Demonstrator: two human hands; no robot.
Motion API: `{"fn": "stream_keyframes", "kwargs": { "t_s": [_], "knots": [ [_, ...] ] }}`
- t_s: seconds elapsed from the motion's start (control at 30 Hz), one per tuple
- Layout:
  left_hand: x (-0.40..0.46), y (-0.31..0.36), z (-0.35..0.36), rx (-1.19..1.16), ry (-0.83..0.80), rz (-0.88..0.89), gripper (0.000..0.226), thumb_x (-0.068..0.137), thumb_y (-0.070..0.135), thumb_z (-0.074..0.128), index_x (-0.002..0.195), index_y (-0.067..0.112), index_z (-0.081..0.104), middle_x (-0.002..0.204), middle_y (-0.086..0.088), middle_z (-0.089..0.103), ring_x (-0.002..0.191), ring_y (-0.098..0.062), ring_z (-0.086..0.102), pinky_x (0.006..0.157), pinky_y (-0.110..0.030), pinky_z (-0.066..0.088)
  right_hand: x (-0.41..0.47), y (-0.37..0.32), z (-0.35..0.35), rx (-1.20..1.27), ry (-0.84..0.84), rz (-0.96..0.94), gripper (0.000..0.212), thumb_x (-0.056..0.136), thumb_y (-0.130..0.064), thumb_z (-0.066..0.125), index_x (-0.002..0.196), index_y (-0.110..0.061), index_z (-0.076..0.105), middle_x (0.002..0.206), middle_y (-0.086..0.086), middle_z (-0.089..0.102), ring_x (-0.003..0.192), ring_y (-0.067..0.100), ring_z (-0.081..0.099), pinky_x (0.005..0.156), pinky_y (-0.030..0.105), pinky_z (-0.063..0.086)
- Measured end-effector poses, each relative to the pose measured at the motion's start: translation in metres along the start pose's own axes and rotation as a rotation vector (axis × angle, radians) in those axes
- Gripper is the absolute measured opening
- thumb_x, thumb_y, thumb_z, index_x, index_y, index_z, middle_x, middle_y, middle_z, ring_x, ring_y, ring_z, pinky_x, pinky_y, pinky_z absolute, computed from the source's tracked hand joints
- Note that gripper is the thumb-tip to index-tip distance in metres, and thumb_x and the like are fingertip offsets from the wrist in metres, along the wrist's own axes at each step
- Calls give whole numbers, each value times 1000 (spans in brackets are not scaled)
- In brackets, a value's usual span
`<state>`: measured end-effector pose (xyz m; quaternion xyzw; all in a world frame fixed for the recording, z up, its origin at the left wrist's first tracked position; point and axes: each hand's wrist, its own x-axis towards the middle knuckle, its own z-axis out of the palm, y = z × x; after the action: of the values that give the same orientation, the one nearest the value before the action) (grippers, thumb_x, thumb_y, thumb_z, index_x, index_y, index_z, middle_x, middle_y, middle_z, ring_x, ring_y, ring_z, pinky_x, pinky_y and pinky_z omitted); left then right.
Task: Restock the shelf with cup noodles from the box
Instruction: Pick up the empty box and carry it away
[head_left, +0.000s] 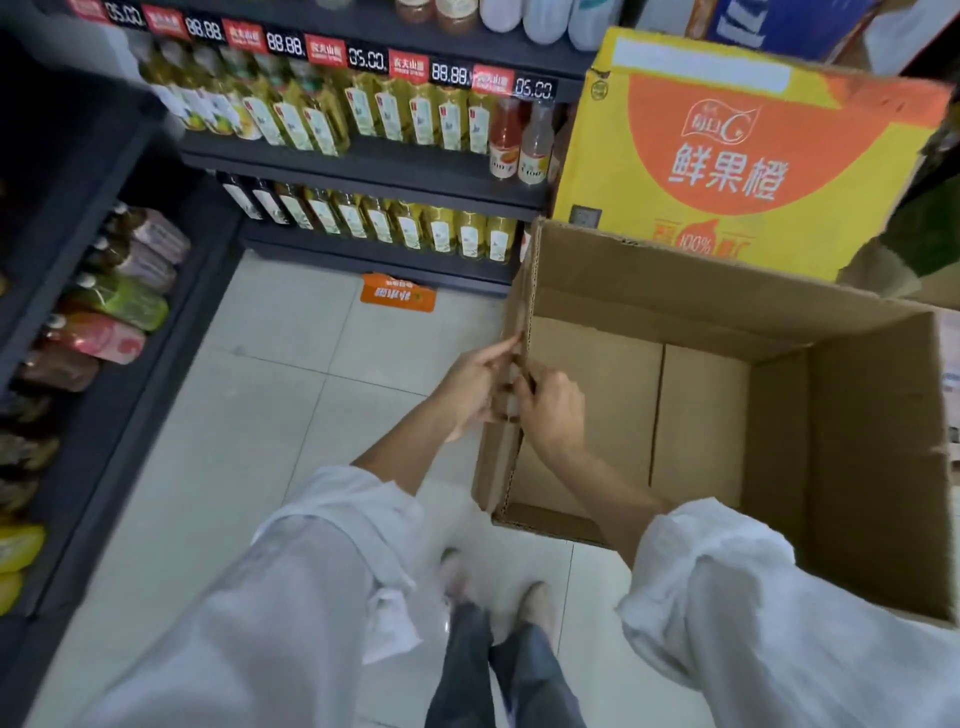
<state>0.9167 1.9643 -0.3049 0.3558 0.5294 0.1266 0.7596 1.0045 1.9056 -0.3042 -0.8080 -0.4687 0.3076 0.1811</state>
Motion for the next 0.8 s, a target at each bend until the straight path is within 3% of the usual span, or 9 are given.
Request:
{"fn": "stream_keyframes", "kwargs": {
  "t_s": [0.13,0.2,0.3,0.4,0.47,0.53,0.63,0.7,0.8],
  "knots": [
    [16,-7,-23,17,22,-16,44,103,11,29,133,33,53,96,11,65,89,-13,62,62,-30,56,19,-5,25,58,-12,59,24,95,-12,43,100,-2,64,88,16,69,81,32,65,68,31,44],
    [18,-7,-29,37,6,-19,44,103,10,28,132,32,52,98,10,63,91,-13,61,60,-29,56,25,-1,33,148,-70,83,27,93,-9,46,115,-3,60,92,15,67,80,28,61,69,32,45],
    [18,-10,-34,57,-18,-17,43,103,11,29,134,31,51,110,8,61,99,-13,58,61,-28,55,29,0,40,431,-199,150,64,87,4,44,146,-16,29,117,13,60,97,16,52,86,34,48],
    [16,-14,-36,56,-22,3,42,102,11,31,136,30,49,120,7,57,100,-9,57,68,-30,54,33,-1,46,407,-161,155,66,88,3,44,147,-18,25,105,5,56,93,20,54,78,29,45],
    [15,-15,-36,52,-28,14,43,102,10,33,137,30,48,127,5,56,104,-11,56,72,-31,55,34,-4,47,389,-147,164,68,90,0,45,149,-21,20,117,11,60,102,28,59,83,31,47],
    [13,-15,-34,70,-31,30,44,101,8,35,137,29,48,131,4,55,109,-16,56,79,-37,54,34,-5,45,400,-133,178,69,91,-1,47,150,-23,19,130,14,57,114,31,58,94,40,50],
    [11,-12,-30,124,32,34,44,100,8,35,135,29,49,132,1,55,111,-25,58,88,-42,54,33,-9,39,440,-160,195,73,89,1,48,150,-24,18,138,12,51,120,31,54,98,46,48],
    [6,-6,-28,129,107,24,45,99,6,33,135,27,49,124,-3,57,106,-28,61,83,-39,56,34,-12,35,531,-168,228,72,87,1,49,149,-24,22,143,8,46,126,28,50,100,47,47],
    [-5,2,-26,140,157,30,42,97,5,38,134,22,49,113,-3,59,95,-22,63,70,-28,56,31,-10,30,610,-178,271,70,85,-5,54,148,-23,28,143,8,45,128,27,48,102,49,45]
  ]
}}
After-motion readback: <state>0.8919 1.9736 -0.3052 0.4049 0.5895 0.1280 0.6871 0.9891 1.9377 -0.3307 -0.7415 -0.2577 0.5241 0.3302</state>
